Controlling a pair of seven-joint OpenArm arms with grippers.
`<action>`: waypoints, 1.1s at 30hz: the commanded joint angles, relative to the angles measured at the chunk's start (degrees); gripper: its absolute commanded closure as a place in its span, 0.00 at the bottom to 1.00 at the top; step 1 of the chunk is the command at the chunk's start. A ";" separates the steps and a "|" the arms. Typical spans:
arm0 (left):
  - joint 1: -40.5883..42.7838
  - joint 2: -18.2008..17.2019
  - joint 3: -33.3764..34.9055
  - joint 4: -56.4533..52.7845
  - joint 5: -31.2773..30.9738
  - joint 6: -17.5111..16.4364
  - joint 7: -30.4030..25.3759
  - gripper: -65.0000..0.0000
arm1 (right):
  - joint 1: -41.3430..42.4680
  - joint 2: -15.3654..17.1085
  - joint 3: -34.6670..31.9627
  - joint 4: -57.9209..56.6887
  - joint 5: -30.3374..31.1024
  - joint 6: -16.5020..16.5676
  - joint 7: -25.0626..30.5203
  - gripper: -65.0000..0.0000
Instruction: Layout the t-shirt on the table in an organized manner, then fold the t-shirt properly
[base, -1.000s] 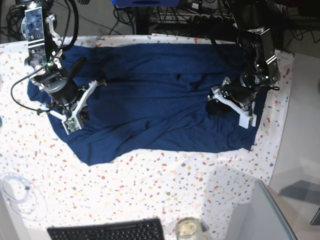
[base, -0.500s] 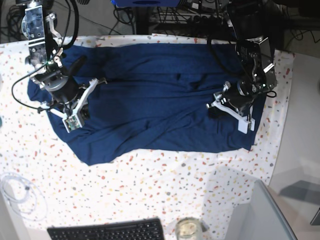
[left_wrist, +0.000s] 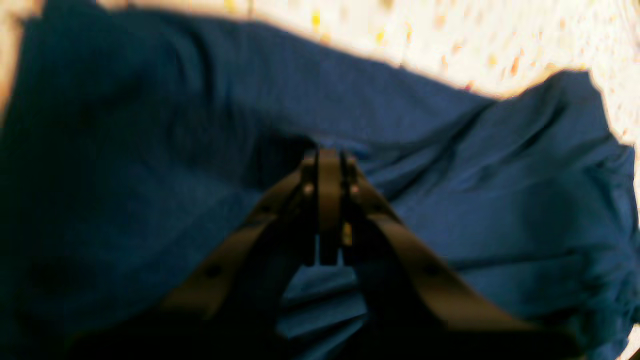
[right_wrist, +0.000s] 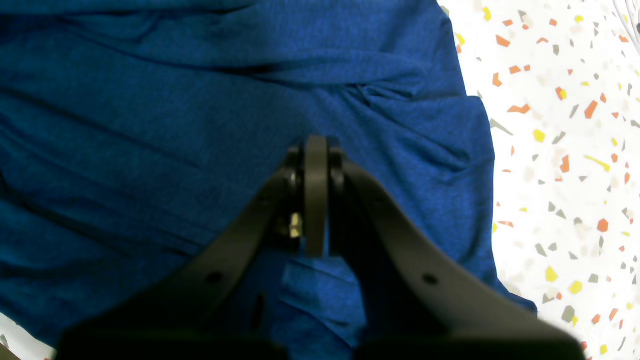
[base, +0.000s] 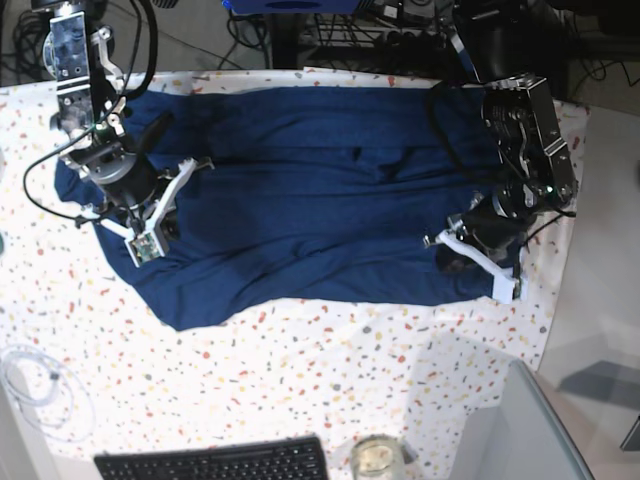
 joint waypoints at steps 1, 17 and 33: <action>-1.52 0.89 0.33 3.26 -1.34 -0.61 -0.66 1.00 | 0.46 0.03 -0.07 -0.26 0.26 -0.14 1.12 1.00; -23.58 8.44 24.42 11.87 -1.34 6.25 6.99 1.00 | 2.75 -4.54 0.20 -11.07 0.26 -0.14 0.95 1.00; -46.09 8.44 38.22 6.51 -1.43 8.71 -1.36 1.00 | 13.12 -7.09 0.02 -16.00 0.26 -0.14 0.95 1.00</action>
